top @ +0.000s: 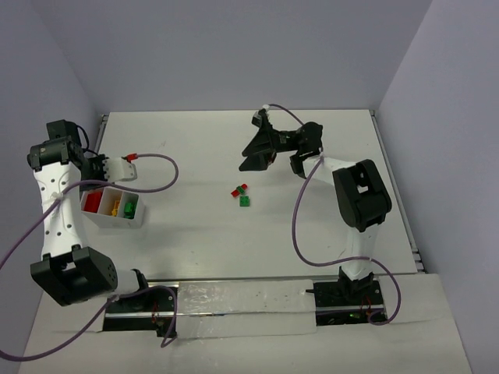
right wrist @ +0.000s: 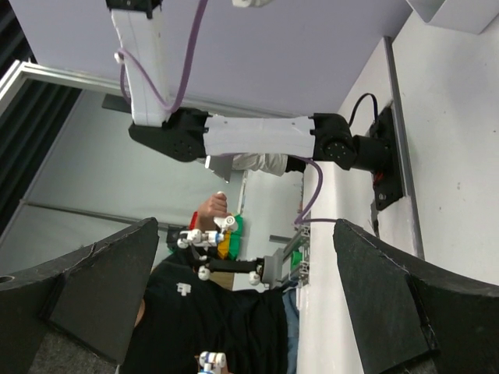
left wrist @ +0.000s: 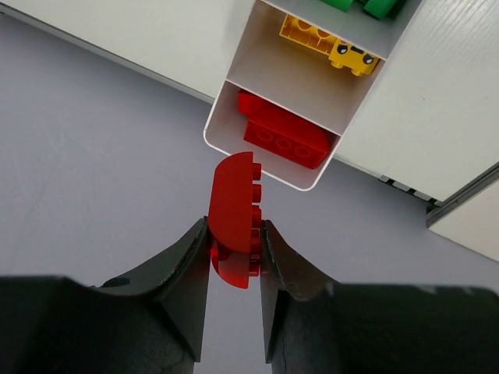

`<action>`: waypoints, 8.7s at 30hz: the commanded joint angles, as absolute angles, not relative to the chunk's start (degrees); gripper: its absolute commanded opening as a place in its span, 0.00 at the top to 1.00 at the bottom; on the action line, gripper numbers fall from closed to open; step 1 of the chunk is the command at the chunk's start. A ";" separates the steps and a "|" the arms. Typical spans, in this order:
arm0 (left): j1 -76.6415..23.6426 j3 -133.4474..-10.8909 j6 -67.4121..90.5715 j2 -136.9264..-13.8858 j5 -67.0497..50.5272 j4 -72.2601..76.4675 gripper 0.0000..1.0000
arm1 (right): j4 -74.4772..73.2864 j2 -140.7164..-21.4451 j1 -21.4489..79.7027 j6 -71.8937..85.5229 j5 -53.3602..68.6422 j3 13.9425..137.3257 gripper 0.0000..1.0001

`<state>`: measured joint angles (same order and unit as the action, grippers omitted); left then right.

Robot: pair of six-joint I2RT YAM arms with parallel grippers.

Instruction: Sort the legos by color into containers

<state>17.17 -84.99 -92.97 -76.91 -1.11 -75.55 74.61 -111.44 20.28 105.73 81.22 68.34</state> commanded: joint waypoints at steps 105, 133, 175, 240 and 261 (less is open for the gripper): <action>18.55 -87.11 -104.32 -95.19 -0.53 -70.24 0.59 | 73.31 -111.45 17.75 99.49 85.78 70.83 0.00; 16.54 -99.60 -102.49 -86.97 -4.44 -66.06 0.01 | 73.28 -110.74 17.82 98.65 85.57 71.56 0.00; -3.78 -70.00 -1.60 -66.30 -20.49 -28.07 0.01 | -33.14 -108.80 38.30 -3.50 12.98 77.55 0.12; -47.19 -73.47 22.06 -109.56 8.99 -21.37 0.34 | -32.09 -100.81 16.97 -0.09 15.55 69.35 0.10; -48.14 -75.31 14.45 -110.49 12.74 -22.09 1.00 | -32.71 -99.34 16.17 -0.20 15.00 70.34 0.09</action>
